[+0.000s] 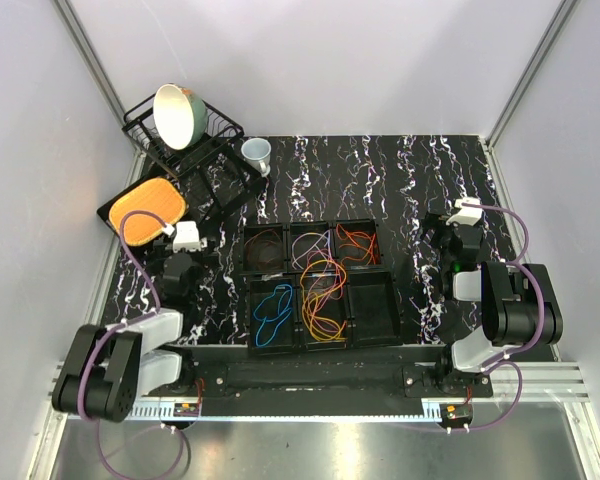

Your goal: Untangle the cables

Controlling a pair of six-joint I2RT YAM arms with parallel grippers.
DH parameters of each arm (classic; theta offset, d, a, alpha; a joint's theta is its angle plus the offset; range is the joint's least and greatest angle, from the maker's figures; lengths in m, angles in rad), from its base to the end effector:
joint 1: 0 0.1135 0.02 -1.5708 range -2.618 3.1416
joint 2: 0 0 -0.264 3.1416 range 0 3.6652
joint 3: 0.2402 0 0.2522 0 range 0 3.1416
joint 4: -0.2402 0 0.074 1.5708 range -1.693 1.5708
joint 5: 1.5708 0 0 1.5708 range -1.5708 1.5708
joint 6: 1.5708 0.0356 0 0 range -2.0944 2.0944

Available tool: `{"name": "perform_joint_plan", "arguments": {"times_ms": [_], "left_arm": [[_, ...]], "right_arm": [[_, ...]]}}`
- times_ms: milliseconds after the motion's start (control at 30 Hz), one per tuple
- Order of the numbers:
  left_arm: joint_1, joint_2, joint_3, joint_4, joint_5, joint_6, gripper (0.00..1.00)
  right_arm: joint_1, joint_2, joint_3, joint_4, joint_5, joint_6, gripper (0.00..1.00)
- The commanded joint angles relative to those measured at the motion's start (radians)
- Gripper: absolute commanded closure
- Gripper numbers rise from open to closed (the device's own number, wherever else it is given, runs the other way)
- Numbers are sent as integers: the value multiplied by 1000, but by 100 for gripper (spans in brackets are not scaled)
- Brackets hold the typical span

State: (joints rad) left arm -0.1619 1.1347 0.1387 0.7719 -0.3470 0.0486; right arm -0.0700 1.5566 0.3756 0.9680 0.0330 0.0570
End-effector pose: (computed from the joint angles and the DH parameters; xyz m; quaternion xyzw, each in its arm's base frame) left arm 0.1962 -0.0198 0.1559 -0.0262 0.7770 0.1000 0.6209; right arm 0.2712 -0.0202 0.1505 0.0597 0.7759 -0.0169 0.6278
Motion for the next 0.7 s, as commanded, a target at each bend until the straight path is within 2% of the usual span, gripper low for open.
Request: {"name": "perform_joint_plan", "arguments": {"times_ms": [0, 200, 267, 467, 667], "left_arm": [[28, 89, 59, 262, 133, 14, 1], [81, 229, 61, 377, 213, -7, 1], [99, 228, 81, 341, 247, -6, 1], [93, 232, 73, 368, 180, -23, 1], [94, 235, 84, 348, 187, -26, 1]], "right_arm": [[-2, -4, 6, 66, 1, -9, 0], [-2, -4, 6, 63, 1, -8, 0], [-2, -4, 8, 63, -1, -9, 0], [-2, -6, 9, 61, -1, -8, 0], [-2, -3, 11, 58, -4, -8, 0]]}}
